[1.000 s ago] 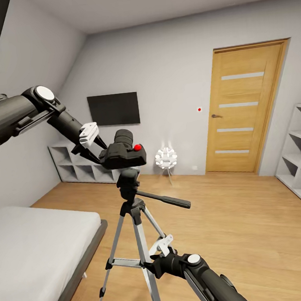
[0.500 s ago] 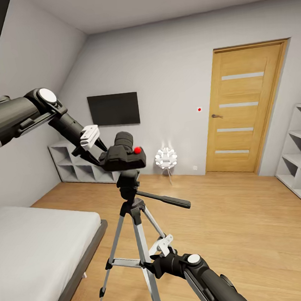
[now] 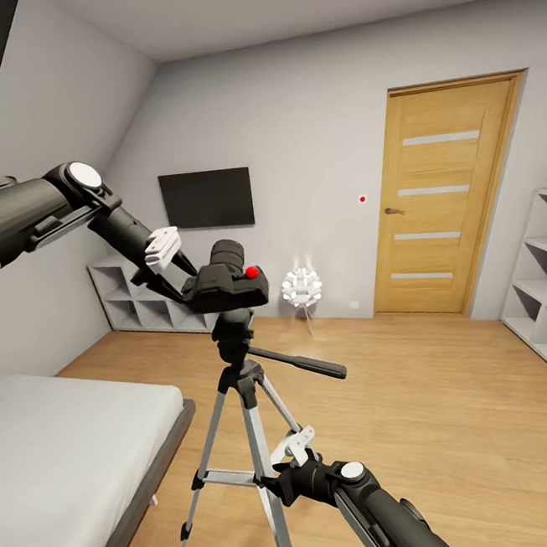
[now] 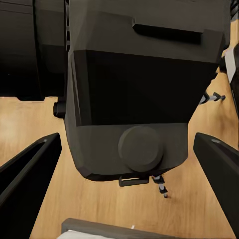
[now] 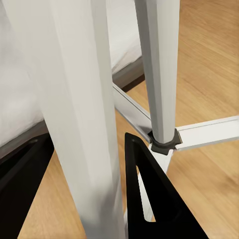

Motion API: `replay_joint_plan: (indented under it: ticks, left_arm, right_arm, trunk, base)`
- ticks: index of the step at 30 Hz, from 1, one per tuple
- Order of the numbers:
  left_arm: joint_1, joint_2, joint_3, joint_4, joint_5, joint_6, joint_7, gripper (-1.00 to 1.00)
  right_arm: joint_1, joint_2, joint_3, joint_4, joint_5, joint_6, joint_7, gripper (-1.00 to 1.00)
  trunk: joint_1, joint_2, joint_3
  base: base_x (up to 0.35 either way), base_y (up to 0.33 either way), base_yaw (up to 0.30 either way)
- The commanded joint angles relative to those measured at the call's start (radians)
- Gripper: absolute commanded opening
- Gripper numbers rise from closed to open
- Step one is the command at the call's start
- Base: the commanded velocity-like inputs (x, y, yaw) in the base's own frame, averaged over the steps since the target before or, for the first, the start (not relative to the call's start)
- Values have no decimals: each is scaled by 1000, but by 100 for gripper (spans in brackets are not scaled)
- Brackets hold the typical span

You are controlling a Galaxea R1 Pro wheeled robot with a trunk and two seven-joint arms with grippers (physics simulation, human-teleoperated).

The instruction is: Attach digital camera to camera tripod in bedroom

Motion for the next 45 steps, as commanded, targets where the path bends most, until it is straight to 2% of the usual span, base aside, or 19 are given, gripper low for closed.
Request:
replay_joint_plan:
  ticks: [1, 11, 20, 30, 43, 44, 45]
  left_arm:
    - [-3, 2, -8, -5, 15, 11, 0, -100]
    - [-4, 5, -11, -20, 43, 10, 0, -100]
    - [-2, 5, -13, -22, 46, 10, 0, -100]
    - [-4, 3, -67, -13, 46, 10, 1, -100]
    - [-7, 2, -77, -10, 46, 10, 1, -100]
    - [-7, 2, -76, -10, 46, 10, 1, 100]
    - [-8, 2, -74, -10, 47, 10, 1, 100]
  right_arm:
    - [0, 0, 1, 4, 34, 2, 2, -100]
    - [0, 0, 1, 4, 42, 2, 2, -100]
    - [0, 0, 1, 4, 44, 2, 2, -100]
    - [0, 0, 1, 4, 44, 2, 2, -100]
    - [0, 0, 1, 4, 45, 2, 2, -100]
    - [0, 0, 1, 4, 45, 2, 2, -100]
    - [0, 0, 1, 4, 45, 2, 2, -100]
  trunk:
    - [1, -1, -1]
    - [1, -1, -1]
    - [1, -1, -1]
    - [1, -1, -1]
    - [1, -1, -1]
    - [1, -1, -1]
    - [1, -1, -1]
  base:
    - [0, 0, 0]
    - [0, 0, 0]
    - [0, 0, 0]
    - [0, 0, 0]
    - [0, 0, 0]
    - [0, 0, 0]
    - [0, 0, 0]
